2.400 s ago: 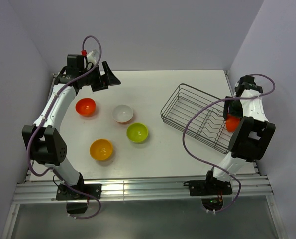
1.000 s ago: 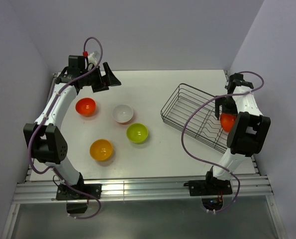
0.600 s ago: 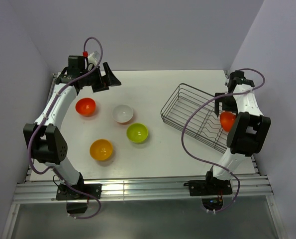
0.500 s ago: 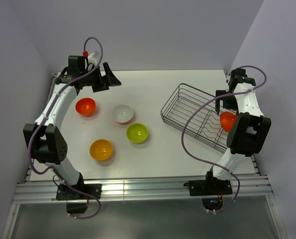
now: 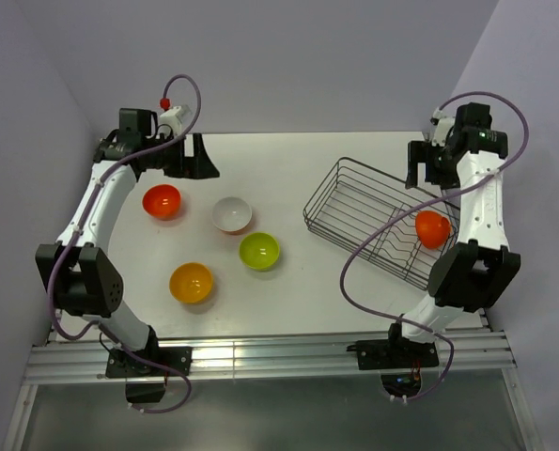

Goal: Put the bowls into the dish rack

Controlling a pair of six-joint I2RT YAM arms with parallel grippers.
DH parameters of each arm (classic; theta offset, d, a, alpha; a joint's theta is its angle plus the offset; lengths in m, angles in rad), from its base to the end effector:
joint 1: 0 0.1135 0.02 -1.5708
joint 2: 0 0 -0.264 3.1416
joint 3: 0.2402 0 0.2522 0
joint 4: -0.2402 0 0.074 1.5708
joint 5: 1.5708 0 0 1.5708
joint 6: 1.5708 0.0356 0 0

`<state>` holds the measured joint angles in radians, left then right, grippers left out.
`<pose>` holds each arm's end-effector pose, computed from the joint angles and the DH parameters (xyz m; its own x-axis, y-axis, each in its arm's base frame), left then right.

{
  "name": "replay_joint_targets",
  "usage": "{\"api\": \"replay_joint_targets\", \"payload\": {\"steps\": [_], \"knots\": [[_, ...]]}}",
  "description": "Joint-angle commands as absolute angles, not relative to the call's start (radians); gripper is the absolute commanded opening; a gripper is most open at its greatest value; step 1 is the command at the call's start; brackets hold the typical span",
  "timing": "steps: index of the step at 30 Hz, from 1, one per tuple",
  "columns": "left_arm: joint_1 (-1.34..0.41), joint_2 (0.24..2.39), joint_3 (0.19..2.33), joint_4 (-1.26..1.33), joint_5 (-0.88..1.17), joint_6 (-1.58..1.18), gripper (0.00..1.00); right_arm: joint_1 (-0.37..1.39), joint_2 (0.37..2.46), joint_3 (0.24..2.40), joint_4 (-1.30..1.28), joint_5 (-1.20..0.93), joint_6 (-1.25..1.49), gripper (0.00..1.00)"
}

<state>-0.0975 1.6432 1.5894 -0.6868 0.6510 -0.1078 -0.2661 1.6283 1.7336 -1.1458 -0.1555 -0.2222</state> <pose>0.3586 -0.0568 0.3545 -0.7238 -0.0152 -0.6898 0.4473 0.7509 -0.4859 0.3176 -0.0809 0.3683 -0.8524 0.0067 -0.5228 -0.0037 0.9998 0.0189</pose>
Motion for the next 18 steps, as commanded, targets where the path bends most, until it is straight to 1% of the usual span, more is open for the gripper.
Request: {"api": "replay_joint_targets", "payload": {"steps": [1,2,4,7,10,13,14,18], "knots": [[-0.043,1.562,1.566,-0.879,0.687,0.223,0.99,-0.247,1.548,1.815,-1.252,-0.375,-0.308,1.00],[-0.035,1.557,1.559,-0.921,0.660,0.314,0.99,-0.244,1.543,1.825,-1.270,-0.411,-0.320,1.00],[0.003,1.537,1.520,-0.968,0.655,0.376,0.99,-0.226,1.522,1.818,-1.296,-0.486,-0.330,1.00],[0.101,1.522,1.496,-0.969,0.654,0.423,0.98,-0.180,1.479,1.764,-1.278,-0.518,-0.327,1.00],[0.176,1.548,1.505,-0.937,0.646,0.394,0.97,-0.138,1.447,1.706,-1.249,-0.519,-0.307,1.00],[0.248,1.600,1.519,-0.858,0.606,0.301,0.95,-0.104,1.434,1.672,-1.229,-0.532,-0.281,1.00],[0.258,1.614,1.522,-0.842,0.583,0.246,0.94,-0.097,1.433,1.657,-1.224,-0.537,-0.272,1.00],[0.290,1.712,1.546,-0.808,0.532,0.216,0.90,-0.086,1.436,1.647,-1.213,-0.558,-0.247,1.00]]}}
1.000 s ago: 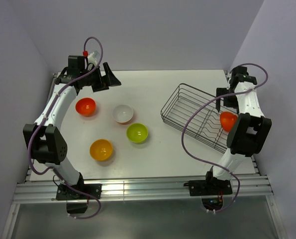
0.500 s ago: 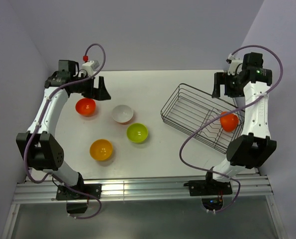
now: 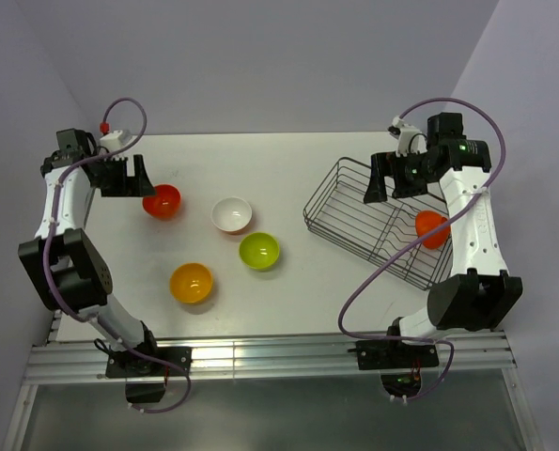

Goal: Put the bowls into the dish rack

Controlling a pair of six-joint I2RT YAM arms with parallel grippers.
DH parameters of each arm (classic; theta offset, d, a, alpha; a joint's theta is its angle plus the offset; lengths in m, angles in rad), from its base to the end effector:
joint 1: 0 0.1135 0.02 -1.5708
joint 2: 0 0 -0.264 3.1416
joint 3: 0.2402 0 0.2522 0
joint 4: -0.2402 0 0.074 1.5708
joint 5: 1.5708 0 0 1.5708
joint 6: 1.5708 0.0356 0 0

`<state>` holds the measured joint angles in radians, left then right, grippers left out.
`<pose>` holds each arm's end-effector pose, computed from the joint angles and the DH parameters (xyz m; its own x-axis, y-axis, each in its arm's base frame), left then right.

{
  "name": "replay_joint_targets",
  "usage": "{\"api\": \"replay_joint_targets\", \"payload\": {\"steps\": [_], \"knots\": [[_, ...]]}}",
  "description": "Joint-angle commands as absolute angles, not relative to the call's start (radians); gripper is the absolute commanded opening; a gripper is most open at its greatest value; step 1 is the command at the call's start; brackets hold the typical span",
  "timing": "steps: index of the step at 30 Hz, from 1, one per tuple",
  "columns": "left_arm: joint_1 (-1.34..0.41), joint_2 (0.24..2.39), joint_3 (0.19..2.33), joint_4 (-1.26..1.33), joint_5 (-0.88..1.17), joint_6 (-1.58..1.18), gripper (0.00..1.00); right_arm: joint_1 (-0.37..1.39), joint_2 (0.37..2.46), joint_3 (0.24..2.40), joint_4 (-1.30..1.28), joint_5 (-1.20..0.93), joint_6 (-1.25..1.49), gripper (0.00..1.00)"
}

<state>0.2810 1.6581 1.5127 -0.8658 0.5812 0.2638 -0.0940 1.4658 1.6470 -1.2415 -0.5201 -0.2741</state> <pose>0.3409 0.0780 0.3124 -0.7735 0.0036 -0.6338 0.2589 0.9145 -0.3108 0.2742 -0.0081 0.3877 -0.7928 -0.1612 -0.5877 -0.3894 0.8758 0.2852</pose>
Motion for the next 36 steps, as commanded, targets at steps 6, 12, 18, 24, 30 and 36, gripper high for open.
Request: {"api": "replay_joint_targets", "payload": {"steps": [6,12,18,24,30,36], "knots": [[0.290,1.810,1.549,-0.755,0.430,0.202,0.88,-0.080,1.421,1.641,-1.218,-0.620,-0.247,1.00],[0.290,1.897,1.571,-0.709,0.399,0.163,0.86,-0.075,1.408,1.614,-1.216,-0.611,-0.247,1.00],[0.291,1.956,1.580,-0.693,0.400,0.152,0.84,-0.072,1.399,1.600,-1.218,-0.603,-0.249,1.00],[0.288,1.968,1.565,-0.666,0.413,0.133,0.84,-0.072,1.402,1.582,-1.210,-0.595,-0.244,1.00],[0.284,1.924,1.572,-0.634,0.419,0.121,0.84,-0.072,1.410,1.578,-1.213,-0.594,-0.247,1.00],[0.137,1.815,1.568,-0.612,0.383,0.195,0.86,-0.072,1.417,1.563,-1.206,-0.591,-0.245,1.00]]}}
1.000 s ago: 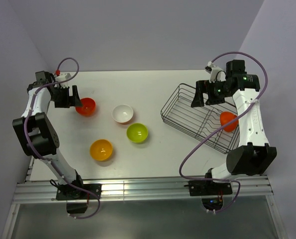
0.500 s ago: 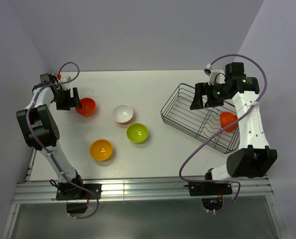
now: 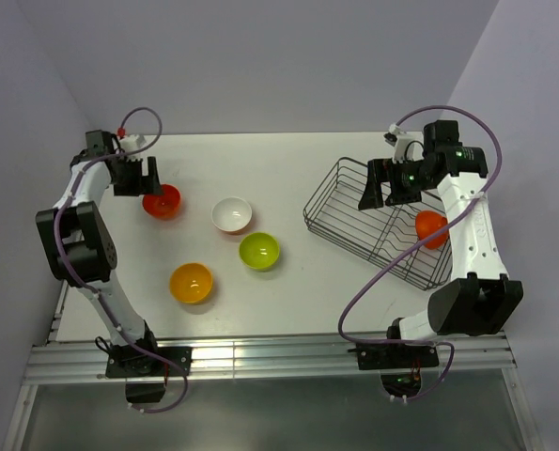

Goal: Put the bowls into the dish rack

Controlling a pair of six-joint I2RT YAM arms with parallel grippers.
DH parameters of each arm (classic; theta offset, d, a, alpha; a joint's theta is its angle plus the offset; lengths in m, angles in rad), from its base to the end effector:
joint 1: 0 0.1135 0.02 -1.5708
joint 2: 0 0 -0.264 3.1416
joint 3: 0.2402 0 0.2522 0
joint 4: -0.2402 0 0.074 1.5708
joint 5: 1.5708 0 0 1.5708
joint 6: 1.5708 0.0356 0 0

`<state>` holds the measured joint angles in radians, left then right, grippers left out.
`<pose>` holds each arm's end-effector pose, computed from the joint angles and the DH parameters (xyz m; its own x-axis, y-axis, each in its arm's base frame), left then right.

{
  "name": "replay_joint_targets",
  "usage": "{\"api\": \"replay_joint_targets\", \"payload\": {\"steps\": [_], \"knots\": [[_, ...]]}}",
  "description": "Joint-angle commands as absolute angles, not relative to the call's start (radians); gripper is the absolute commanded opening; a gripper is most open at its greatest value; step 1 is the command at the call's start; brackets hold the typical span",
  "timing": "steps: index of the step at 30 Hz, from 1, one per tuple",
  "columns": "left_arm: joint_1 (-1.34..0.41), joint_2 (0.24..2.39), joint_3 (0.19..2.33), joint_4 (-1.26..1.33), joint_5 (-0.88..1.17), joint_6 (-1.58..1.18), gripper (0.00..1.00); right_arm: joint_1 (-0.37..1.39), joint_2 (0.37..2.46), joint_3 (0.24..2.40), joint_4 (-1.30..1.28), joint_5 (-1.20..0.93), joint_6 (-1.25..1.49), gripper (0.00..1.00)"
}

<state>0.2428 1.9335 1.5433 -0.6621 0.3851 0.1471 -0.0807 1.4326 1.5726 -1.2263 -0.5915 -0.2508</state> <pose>0.4071 0.0870 0.2297 -0.8402 -0.0681 -0.5381 0.0819 0.9647 -0.2501 0.2668 -0.0017 0.3769 -0.8068 -0.1414 -0.5737 -0.4048 0.8395 0.3624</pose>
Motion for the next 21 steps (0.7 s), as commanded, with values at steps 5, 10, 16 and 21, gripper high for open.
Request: {"api": "replay_joint_targets", "payload": {"steps": [5,10,16,21], "knots": [[0.003,1.831,1.586,-0.627,0.396,0.198,0.86,-0.072,1.410,1.555,-1.200,-0.581,-0.245,1.00],[-0.136,1.905,1.611,-0.637,0.364,0.196,0.86,-0.074,1.397,1.542,-1.200,-0.565,-0.250,1.00],[-0.186,1.974,1.658,-0.658,0.339,0.190,0.83,-0.074,1.385,1.531,-1.198,-0.552,-0.255,1.00],[-0.204,2.029,1.657,-0.692,0.347,0.209,0.78,-0.072,1.385,1.514,-1.189,-0.551,-0.255,1.00]]}}
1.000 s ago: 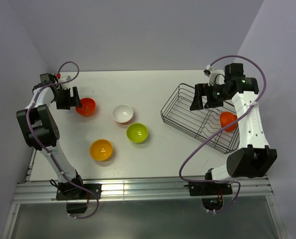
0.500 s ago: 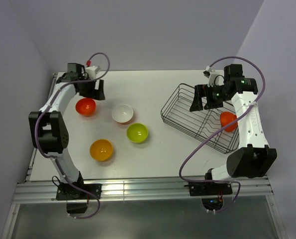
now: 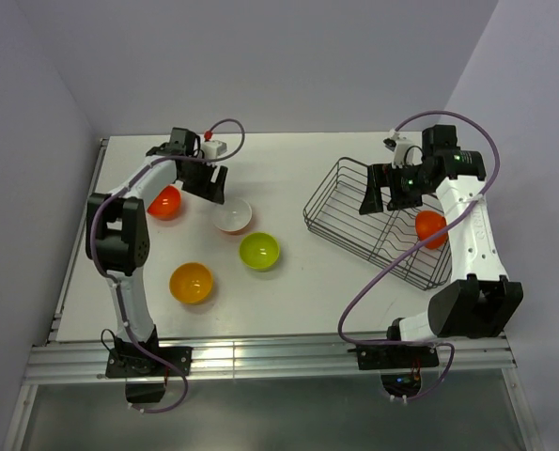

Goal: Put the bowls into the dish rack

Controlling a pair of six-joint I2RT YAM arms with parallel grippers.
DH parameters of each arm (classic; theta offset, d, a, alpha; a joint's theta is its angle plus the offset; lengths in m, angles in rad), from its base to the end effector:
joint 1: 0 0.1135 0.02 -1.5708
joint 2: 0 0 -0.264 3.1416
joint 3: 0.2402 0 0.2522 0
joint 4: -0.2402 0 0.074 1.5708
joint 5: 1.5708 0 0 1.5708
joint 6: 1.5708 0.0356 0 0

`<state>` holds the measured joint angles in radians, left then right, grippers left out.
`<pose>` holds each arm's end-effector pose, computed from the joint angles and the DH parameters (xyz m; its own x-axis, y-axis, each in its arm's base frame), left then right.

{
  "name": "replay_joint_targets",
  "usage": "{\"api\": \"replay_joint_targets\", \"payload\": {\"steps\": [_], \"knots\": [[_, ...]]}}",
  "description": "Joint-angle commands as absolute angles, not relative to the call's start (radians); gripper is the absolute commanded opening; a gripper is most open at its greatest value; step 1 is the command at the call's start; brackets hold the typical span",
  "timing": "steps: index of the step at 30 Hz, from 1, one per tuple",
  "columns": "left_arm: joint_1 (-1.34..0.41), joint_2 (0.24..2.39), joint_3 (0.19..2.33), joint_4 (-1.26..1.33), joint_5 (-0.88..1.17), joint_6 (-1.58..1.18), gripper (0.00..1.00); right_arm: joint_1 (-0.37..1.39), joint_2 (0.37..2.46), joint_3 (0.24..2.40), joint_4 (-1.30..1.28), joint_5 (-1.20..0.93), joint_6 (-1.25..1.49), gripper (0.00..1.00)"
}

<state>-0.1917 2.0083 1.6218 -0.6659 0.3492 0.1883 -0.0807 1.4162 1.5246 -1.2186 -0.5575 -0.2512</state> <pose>0.4243 -0.0948 0.2225 -0.7730 0.3292 -0.5424 0.4990 0.8434 -0.1992 0.2634 -0.0024 0.3671 -0.8236 -0.1450 -0.5483 -0.3827 0.8556 0.3486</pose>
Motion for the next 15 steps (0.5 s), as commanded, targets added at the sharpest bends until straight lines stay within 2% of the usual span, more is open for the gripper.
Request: {"api": "replay_joint_targets", "payload": {"steps": [1,6,11,15], "knots": [[-0.204,2.037,1.646,-0.692,0.350,0.209,0.77,-0.072,1.382,1.513,-1.187,-0.552,-0.255,1.00],[-0.206,2.049,1.611,-0.681,0.376,0.201,0.69,-0.072,1.370,1.502,-1.172,-0.549,-0.250,1.00],[-0.206,2.074,1.612,-0.692,0.416,0.189,0.51,-0.074,1.367,1.496,-1.167,-0.560,-0.247,1.00],[-0.206,2.083,1.606,-0.687,0.436,0.169,0.45,-0.072,1.362,1.493,-1.167,-0.560,-0.250,1.00]]}}
